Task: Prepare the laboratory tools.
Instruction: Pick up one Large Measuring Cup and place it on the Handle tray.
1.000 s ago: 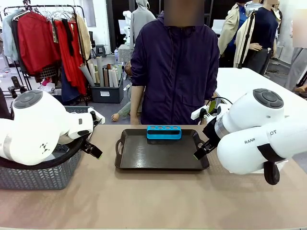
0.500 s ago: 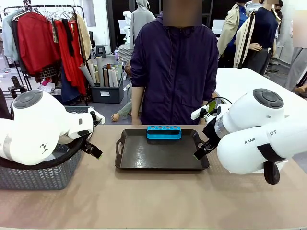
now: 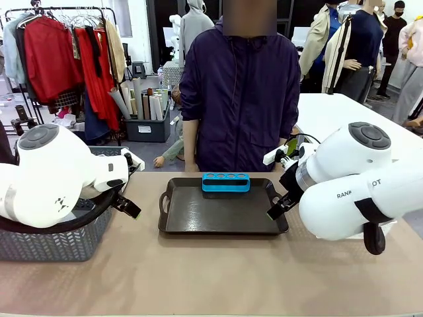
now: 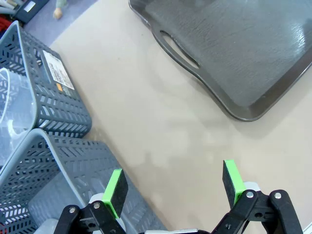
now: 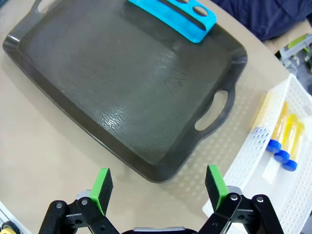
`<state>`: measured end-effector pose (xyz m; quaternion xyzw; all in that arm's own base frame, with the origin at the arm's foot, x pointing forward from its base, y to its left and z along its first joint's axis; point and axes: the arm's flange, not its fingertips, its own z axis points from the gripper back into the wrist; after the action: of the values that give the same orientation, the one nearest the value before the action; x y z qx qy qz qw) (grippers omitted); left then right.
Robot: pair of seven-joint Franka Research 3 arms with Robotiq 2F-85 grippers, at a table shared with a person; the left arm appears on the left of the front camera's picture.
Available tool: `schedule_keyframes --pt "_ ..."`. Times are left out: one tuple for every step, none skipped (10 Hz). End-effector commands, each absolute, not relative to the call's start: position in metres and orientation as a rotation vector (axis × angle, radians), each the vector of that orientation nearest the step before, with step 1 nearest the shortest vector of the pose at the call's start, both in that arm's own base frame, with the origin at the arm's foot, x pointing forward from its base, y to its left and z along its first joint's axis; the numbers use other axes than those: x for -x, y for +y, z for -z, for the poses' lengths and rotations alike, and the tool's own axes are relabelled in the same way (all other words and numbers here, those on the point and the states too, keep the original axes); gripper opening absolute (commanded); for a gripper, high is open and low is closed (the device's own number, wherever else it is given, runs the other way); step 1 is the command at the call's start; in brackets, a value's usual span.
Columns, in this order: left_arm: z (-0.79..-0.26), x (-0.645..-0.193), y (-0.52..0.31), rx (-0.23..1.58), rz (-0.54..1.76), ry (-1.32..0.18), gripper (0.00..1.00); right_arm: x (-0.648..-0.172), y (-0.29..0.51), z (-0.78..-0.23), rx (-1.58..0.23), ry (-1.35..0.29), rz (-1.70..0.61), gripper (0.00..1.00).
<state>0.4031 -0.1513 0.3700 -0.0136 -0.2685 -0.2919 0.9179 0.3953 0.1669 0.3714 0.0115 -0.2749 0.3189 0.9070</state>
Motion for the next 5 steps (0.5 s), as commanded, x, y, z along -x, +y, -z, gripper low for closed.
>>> schedule_keyframes --pt "-0.375 -0.404 -0.151 0.098 0.626 -0.531 1.0 -0.393 0.169 -0.375 -0.068 -0.548 -0.681 1.0" --pt "-0.382 -0.405 -0.15 0.177 0.647 -0.51 1.0 -0.389 0.171 -0.382 -0.126 -0.518 -0.701 1.0" --pt "-0.389 -0.405 -0.15 0.217 0.662 -0.498 1.0 -0.388 0.171 -0.388 -0.153 -0.506 -0.713 1.0" --pt "-0.398 -0.404 -0.153 0.24 0.678 -0.487 1.0 -0.386 0.171 -0.394 -0.165 -0.504 -0.725 1.0" --pt "-0.408 -0.403 -0.155 0.251 0.698 -0.472 1.0 -0.387 0.17 -0.402 -0.181 -0.506 -0.725 1.0"
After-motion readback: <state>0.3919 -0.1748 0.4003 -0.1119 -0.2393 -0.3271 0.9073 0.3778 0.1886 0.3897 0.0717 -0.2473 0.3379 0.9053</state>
